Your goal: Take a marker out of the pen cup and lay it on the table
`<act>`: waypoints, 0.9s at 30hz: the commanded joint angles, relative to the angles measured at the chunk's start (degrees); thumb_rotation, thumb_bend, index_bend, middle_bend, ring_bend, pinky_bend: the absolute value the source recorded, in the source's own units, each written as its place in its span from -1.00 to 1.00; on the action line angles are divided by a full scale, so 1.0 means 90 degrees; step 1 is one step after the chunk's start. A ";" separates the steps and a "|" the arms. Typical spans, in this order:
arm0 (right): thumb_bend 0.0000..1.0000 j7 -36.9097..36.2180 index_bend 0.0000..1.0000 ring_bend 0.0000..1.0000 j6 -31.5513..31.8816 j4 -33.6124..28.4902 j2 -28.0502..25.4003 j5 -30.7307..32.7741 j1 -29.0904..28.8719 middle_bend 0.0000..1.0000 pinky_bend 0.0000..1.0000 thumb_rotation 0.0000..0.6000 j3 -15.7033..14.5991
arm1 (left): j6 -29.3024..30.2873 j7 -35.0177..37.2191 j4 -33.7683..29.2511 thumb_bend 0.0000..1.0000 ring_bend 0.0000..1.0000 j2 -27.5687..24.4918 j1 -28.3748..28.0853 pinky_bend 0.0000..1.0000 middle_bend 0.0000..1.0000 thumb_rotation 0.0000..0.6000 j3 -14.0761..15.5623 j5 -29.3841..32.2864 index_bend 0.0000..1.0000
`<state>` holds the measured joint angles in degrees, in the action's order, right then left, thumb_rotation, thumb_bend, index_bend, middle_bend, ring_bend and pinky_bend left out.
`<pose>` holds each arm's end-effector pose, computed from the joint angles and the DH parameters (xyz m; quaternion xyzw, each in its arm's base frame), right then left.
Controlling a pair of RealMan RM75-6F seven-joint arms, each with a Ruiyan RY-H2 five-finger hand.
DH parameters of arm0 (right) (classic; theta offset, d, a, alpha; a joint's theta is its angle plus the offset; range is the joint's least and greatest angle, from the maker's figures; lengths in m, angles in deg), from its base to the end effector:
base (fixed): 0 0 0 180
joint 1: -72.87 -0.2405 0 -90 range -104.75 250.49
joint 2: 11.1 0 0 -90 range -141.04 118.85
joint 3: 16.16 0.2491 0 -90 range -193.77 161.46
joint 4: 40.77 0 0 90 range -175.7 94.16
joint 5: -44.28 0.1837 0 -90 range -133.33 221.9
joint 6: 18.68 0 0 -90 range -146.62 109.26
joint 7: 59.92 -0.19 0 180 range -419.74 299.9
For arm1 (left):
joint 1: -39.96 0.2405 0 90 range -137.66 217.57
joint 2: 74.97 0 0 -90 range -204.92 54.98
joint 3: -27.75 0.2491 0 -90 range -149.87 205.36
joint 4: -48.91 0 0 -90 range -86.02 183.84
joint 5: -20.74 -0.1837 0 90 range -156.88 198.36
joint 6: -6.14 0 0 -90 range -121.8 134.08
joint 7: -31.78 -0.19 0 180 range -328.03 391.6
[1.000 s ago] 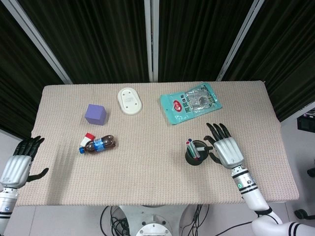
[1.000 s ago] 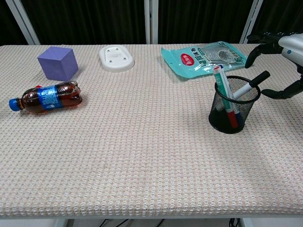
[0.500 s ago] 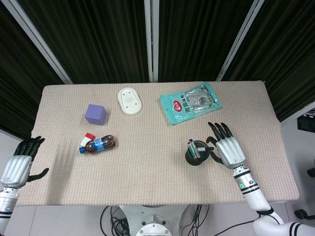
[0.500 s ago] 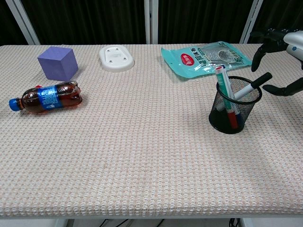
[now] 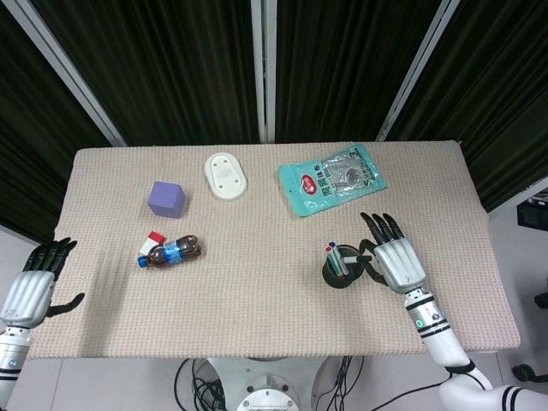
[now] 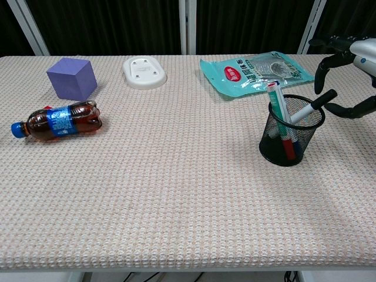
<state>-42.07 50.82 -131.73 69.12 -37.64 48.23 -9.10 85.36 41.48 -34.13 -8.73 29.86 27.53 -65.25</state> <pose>-0.1911 -0.3139 0.0626 0.7074 -0.3241 0.4004 0.4840 -0.3127 0.2457 0.1597 -0.6225 -0.4167 -0.3802 0.5425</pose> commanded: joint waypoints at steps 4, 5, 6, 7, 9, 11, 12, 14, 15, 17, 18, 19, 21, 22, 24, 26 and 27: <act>-0.35 0.0021 0.06 -1.00 0.0048 0.0016 0.0026 0.0006 0.0002 -1.00 -1.00 1.00 -0.0003 | -0.0021 0.0035 0.0021 -0.55 -1.00 0.0002 0.0015 -0.89 -0.98 1.00 -0.0001 0.0012 -0.90; -0.34 0.0043 0.08 -1.00 0.0067 0.0022 0.0036 0.0015 0.0007 -1.00 -1.00 1.00 0.0000 | -0.0026 0.0044 0.0025 -0.55 -1.00 0.0002 0.0019 -0.89 -0.98 1.00 -0.0001 0.0016 -0.90; -0.32 0.0054 0.09 -1.00 0.0079 0.0021 0.0040 0.0024 0.0011 -1.00 -1.00 1.00 0.0001 | -0.0030 0.0049 0.0028 -0.55 -1.00 0.0001 0.0022 -0.89 -0.98 1.00 -0.0002 0.0020 -0.90; -0.31 0.0057 0.10 -1.00 0.0090 0.0017 0.0041 0.0030 0.0015 -1.00 -1.00 1.00 0.0003 | -0.0034 0.0052 0.0028 -0.55 -1.00 -0.0001 0.0024 -0.89 -0.98 1.00 -0.0002 0.0022 -0.90; -0.28 0.0062 0.13 -1.00 0.0116 0.0003 0.0036 0.0036 0.0022 -1.00 -1.00 1.00 0.0005 | -0.0038 0.0059 0.0028 -0.55 -1.00 -0.0004 0.0027 -0.89 -0.98 1.00 -0.0004 0.0022 -0.90; -0.27 0.0060 0.14 -1.00 0.0161 -0.0038 0.0010 0.0007 0.0032 -1.00 -1.00 1.00 0.0003 | -0.0035 0.0063 0.0023 -0.55 -1.00 -0.0008 0.0028 -0.89 -0.98 1.00 -0.0008 0.0013 -0.90; -0.27 0.0051 0.14 -1.00 0.0194 -0.0070 -0.0012 -0.0017 0.0040 -1.00 -1.00 1.00 0.0004 | -0.0030 0.0060 0.0021 -0.55 -1.00 -0.0010 0.0029 -0.89 -0.98 1.00 -0.0010 0.0008 -0.90; -0.26 0.0017 0.16 -1.00 0.0313 -0.0183 -0.0094 -0.0100 0.0070 -1.00 -1.00 1.00 0.0018 | -0.0021 0.0056 0.0009 -0.55 -1.00 -0.0015 0.0030 -0.89 -0.98 1.00 -0.0016 -0.0002 -0.90; -0.26 -0.0006 0.17 -1.00 0.0379 -0.0252 -0.0146 -0.0143 0.0090 -1.00 -1.00 1.00 0.0026 | -0.0016 0.0054 0.0004 -0.55 -1.00 -0.0018 0.0031 -0.89 -0.98 1.00 -0.0018 -0.0007 -0.90; -0.26 -0.0112 0.18 -1.00 0.0556 -0.0454 -0.0308 -0.0247 0.0159 -1.00 -1.00 1.00 0.0046 | -0.0007 0.0046 -0.0007 -0.55 -1.00 -0.0022 0.0031 -0.89 -0.98 1.00 -0.0021 -0.0020 -0.90; -0.26 -0.0186 0.19 -1.00 0.0635 -0.0564 -0.0395 -0.0288 0.0199 -1.00 -1.00 1.00 0.0052 | -0.0004 0.0046 -0.0011 -0.55 -1.00 -0.0024 0.0032 -0.89 -0.98 1.00 -0.0021 -0.0026 -0.90; -0.25 -0.0326 0.20 -1.00 0.0745 -0.0720 -0.0518 -0.0338 0.0257 -1.00 -1.00 1.00 0.0065 | 0.0000 0.0048 -0.0013 -0.55 -1.00 -0.0025 0.0033 -0.89 -0.98 1.00 -0.0023 -0.0032 -0.90; -0.23 -0.0542 0.24 -1.00 0.0941 -0.0894 -0.0689 -0.0431 0.0354 -1.00 -1.00 1.00 0.0088 | 0.0005 0.0055 -0.0011 -0.55 -1.00 -0.0020 0.0036 -0.89 -0.98 1.00 -0.0025 -0.0036 -0.90; -0.22 -0.0607 0.26 -1.00 0.1055 -0.0933 -0.0759 -0.0484 0.0402 -1.00 -1.00 1.00 0.0104 | 0.0006 0.0060 -0.0008 -0.55 -1.00 -0.0017 0.0038 -0.89 -0.98 1.00 -0.0026 -0.0036 -0.90; -0.21 -0.0644 0.28 -1.00 0.1276 -0.0936 -0.0879 -0.0557 0.0502 -1.00 -1.00 1.00 0.0140 | 0.0008 0.0070 0.0003 -0.55 -1.00 -0.0011 0.0041 -0.89 -0.98 1.00 -0.0029 -0.0036 -0.90; -0.20 -0.0635 0.29 -1.00 0.1403 -0.0880 -0.0949 -0.0516 0.0580 -1.00 -1.00 1.00 0.0182 | 0.0002 0.0080 0.0018 -0.55 -1.00 -0.0007 0.0045 -0.89 -0.98 1.00 -0.0023 -0.0039 -0.90; -0.20 -0.0639 0.30 -1.00 0.1426 -0.0841 -0.0965 -0.0470 0.0604 -1.00 -1.00 1.00 0.0202 | -0.0003 0.0085 0.0022 -0.55 -1.00 -0.0006 0.0046 -0.89 -0.98 1.00 -0.0022 -0.0039 -0.90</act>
<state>-47.61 63.20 -139.51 60.85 -42.05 53.22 -7.62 85.33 42.25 -33.93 -8.79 30.27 27.33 -65.60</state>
